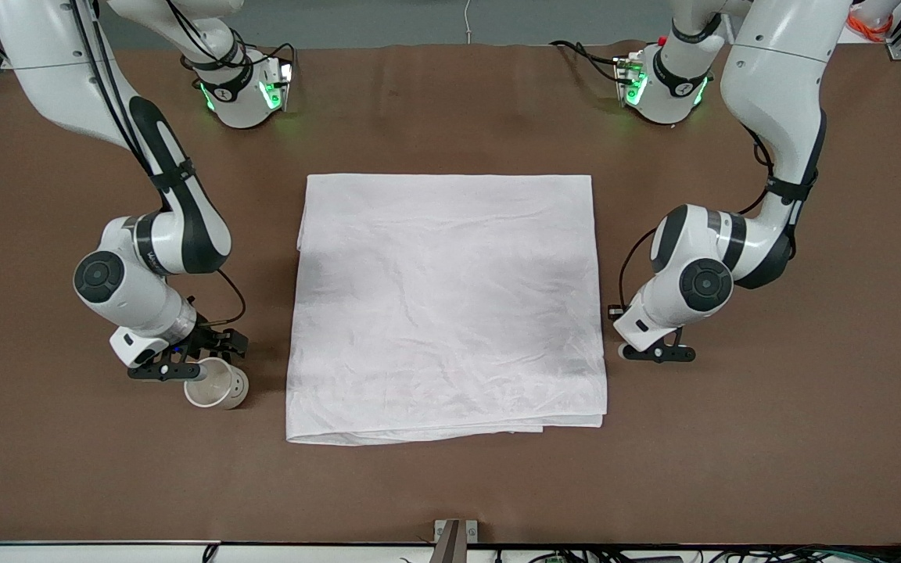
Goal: Place blue cup into white mug on cloth
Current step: 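Grasp the white mug rim with the right gripper and lift it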
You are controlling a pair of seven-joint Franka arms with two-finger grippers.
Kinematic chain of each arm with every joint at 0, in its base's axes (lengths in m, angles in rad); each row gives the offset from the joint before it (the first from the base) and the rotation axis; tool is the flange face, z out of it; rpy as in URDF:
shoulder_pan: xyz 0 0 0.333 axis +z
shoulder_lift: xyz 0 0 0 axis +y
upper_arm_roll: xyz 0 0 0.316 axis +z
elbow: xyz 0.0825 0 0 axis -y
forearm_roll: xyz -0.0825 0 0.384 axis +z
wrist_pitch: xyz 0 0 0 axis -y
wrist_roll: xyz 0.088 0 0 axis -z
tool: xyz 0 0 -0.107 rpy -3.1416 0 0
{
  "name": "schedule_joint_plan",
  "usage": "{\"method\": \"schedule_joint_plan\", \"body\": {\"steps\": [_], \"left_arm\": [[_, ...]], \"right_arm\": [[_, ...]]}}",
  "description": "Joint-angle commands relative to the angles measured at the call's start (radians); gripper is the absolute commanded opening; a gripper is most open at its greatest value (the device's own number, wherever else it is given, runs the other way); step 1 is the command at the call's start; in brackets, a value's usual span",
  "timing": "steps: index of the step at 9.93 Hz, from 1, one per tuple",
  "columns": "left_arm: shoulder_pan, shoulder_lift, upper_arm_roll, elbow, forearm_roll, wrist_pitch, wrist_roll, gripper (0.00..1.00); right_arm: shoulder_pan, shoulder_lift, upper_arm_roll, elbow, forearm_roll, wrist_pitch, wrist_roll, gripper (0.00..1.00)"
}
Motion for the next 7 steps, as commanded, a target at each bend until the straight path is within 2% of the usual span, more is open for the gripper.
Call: {"method": "schedule_joint_plan", "body": {"steps": [1, 3, 5, 7], "left_arm": [[-0.005, -0.055, -0.003, 0.059, 0.004, -0.092, -0.011, 0.0], [-0.029, -0.046, -0.007, 0.203, 0.001, -0.242, -0.012, 0.0], [-0.125, -0.028, -0.009, 0.284, -0.005, -0.277, -0.029, 0.0], [-0.147, -0.012, -0.007, 0.329, -0.008, -0.28, -0.037, 0.0]], "right_arm": [[0.001, 0.02, 0.0, 0.027, -0.021, -0.011, 0.012, 0.99], [0.001, 0.025, 0.0, 0.029, -0.021, -0.009, 0.015, 0.97], [0.002, 0.029, -0.006, 0.029, -0.023, -0.006, 0.024, 0.97], [0.001, 0.039, -0.008, 0.036, -0.027, -0.003, 0.025, 0.95]]}}
